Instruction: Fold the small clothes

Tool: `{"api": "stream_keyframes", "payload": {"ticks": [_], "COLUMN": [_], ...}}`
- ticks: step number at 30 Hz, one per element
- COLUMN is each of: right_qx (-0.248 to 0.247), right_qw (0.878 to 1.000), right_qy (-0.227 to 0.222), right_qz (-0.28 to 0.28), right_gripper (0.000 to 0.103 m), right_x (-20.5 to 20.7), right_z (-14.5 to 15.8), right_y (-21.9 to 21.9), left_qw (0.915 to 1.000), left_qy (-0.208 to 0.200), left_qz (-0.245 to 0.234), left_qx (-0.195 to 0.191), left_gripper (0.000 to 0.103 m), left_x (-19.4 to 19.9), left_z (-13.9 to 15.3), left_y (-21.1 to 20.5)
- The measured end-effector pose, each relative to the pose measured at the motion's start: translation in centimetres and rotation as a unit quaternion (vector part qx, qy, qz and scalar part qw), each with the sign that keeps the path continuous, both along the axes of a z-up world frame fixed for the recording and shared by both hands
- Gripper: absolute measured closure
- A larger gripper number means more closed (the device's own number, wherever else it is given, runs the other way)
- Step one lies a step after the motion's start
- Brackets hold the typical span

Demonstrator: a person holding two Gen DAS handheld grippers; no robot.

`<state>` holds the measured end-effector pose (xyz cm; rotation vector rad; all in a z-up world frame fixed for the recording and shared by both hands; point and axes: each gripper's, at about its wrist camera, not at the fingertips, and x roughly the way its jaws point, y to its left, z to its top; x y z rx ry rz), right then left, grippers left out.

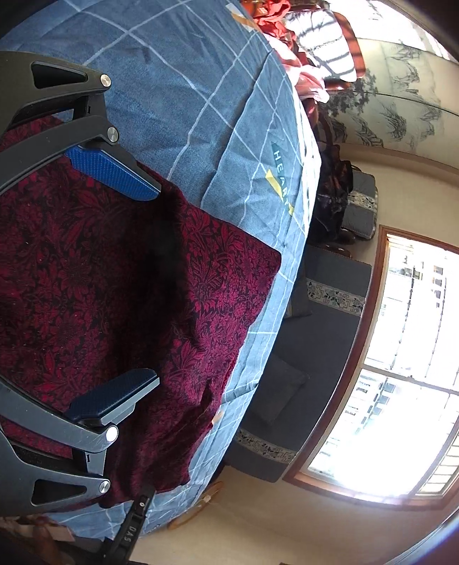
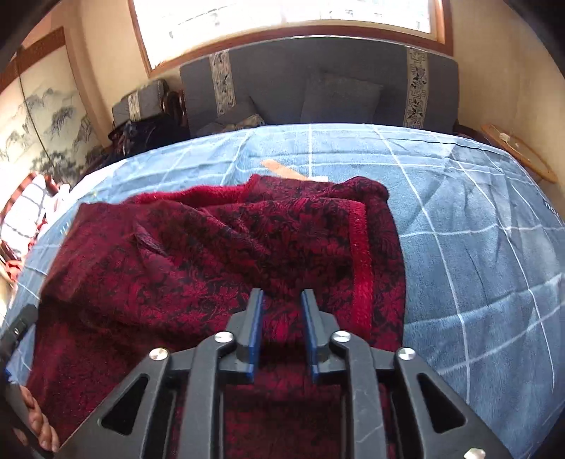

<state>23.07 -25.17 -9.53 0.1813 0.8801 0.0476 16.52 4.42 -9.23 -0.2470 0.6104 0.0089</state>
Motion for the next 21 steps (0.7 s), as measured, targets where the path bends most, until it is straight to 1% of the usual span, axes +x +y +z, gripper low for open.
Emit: {"api": "stream_keyframes", "payload": {"ticks": [1,2,3,4,7,10,13,15,17,19,21], "right_qx": [0.016,0.031,0.041,0.045,0.045,0.041,0.021,0.011,0.004,0.020,0.039], "right_qw": [1.000,0.998,0.997,0.995,0.991,0.988,0.989,0.989,0.990,0.991,0.992], "right_qy": [-0.025,-0.048,-0.069,-0.085,-0.125,-0.139,-0.130,-0.125,-0.119,-0.116,-0.107], "right_qz": [-0.001,0.006,0.015,0.022,0.034,0.054,0.073,0.081,0.075,0.069,0.059], "right_gripper": [0.059,0.053,0.040,0.029,0.017,0.015,0.015,0.015,0.015,0.015,0.015], "right_x": [-1.6,-3.4,-5.3,-6.9,-12.6,-17.6,-21.6,-24.2,-26.2,-27.6,-28.7], "right_z": [1.0,2.0,2.9,3.8,5.7,6.3,5.8,5.2,4.4,3.9,3.1], "right_y": [0.0,0.0,0.1,0.1,0.0,-0.5,-0.8,-1.0,-1.6,-2.6,-3.7], "left_qw": [0.9998,0.9995,0.9989,0.9982,0.9959,0.9936,0.9906,0.9865,0.9805,0.9753,0.9718], "left_qy": [-0.008,-0.014,-0.018,-0.021,-0.026,-0.026,-0.010,-0.001,0.012,0.030,0.061], "left_qz": [-0.008,-0.018,-0.027,-0.032,-0.055,-0.077,-0.107,-0.132,-0.160,-0.181,-0.196], "left_qx": [0.013,0.024,0.035,0.045,0.067,0.079,0.084,0.097,0.113,0.123,0.116], "left_gripper": [0.007,0.007,0.007,0.007,0.007,0.007,0.007,0.007,0.007,0.007,0.007], "left_x": [-0.9,-1.8,-2.6,-3.4,-6.0,-8.7,-11.0,-12.8,-14.2,-15.3,-16.0], "left_z": [0.5,1.0,1.4,1.8,2.9,3.4,3.3,3.1,2.9,2.5,1.8], "left_y": [-0.2,-0.4,-0.6,-0.7,-1.2,-1.2,-0.9,-0.7,0.0,1.2,3.1]}}
